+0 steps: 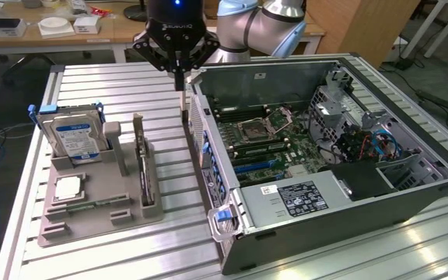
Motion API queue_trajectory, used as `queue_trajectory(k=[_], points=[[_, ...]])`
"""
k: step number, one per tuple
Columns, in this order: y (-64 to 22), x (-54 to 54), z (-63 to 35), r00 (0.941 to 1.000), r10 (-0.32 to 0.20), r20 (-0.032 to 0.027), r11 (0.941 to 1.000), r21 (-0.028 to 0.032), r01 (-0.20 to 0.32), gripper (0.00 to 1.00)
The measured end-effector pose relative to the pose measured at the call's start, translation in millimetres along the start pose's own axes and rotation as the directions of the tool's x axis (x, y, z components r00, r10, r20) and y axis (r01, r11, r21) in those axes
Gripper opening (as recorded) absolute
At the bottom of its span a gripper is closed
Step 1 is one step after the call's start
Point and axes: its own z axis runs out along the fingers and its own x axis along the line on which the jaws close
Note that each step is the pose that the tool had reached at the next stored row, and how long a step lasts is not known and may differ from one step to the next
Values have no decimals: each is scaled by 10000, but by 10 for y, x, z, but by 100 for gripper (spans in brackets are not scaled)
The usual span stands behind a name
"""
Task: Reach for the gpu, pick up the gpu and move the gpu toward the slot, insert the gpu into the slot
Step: 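Reach for the gpu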
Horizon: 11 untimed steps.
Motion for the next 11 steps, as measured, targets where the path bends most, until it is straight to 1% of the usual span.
queue_trajectory(k=[11], points=[[-6, 81, -2, 10000, 1, 1, 10000, 0, -1, 10]])
